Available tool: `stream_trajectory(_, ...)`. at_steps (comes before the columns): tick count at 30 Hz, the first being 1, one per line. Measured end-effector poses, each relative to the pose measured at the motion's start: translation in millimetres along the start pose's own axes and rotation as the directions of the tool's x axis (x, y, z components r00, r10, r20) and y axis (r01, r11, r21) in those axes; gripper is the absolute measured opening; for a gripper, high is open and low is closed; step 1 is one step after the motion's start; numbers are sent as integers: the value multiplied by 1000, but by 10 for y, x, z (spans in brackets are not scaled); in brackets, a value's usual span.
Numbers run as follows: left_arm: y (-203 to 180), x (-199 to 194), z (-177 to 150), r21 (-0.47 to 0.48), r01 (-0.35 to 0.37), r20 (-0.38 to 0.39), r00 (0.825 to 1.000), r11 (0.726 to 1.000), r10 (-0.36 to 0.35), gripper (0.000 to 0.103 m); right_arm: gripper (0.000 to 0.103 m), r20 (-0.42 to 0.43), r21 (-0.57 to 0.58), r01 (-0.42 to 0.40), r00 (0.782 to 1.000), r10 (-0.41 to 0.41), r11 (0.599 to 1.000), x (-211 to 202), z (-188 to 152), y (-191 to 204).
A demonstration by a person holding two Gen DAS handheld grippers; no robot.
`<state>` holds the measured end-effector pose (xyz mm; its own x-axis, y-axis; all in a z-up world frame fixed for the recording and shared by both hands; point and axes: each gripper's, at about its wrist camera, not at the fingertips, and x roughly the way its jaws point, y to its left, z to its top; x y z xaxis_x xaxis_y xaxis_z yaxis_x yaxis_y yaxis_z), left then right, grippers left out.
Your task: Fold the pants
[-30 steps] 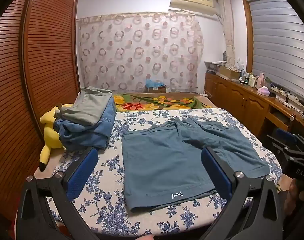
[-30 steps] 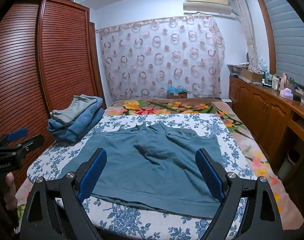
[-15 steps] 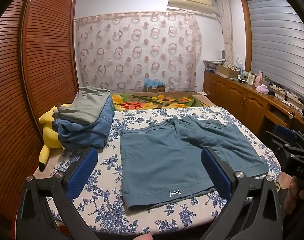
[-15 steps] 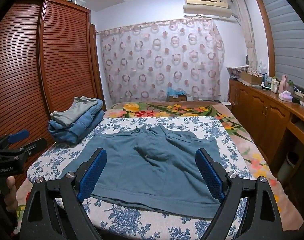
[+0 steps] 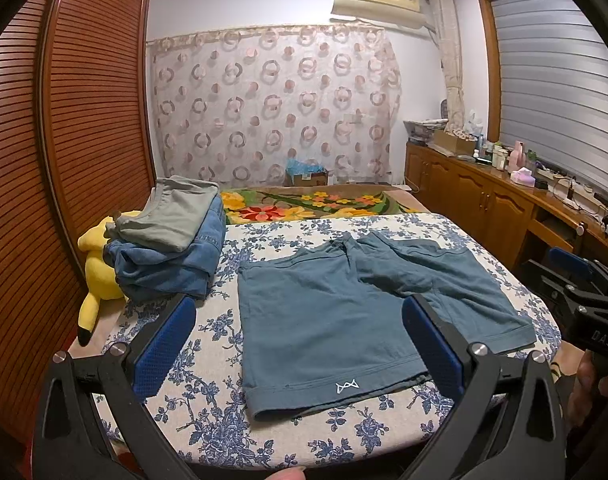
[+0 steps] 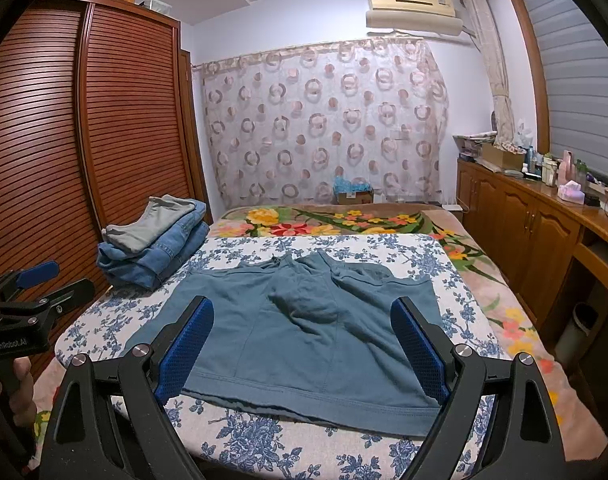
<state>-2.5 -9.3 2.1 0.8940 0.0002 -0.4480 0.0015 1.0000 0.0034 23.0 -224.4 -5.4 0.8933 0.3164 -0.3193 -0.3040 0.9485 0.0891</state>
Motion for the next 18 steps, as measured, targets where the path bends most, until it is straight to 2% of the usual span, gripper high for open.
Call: stream_trajectory(18, -8, -12, -3, 3, -1, 4, 1000, 1000, 1, 103, 91, 4, 2, -2, 1000, 2, 1000, 1, -3, 7)
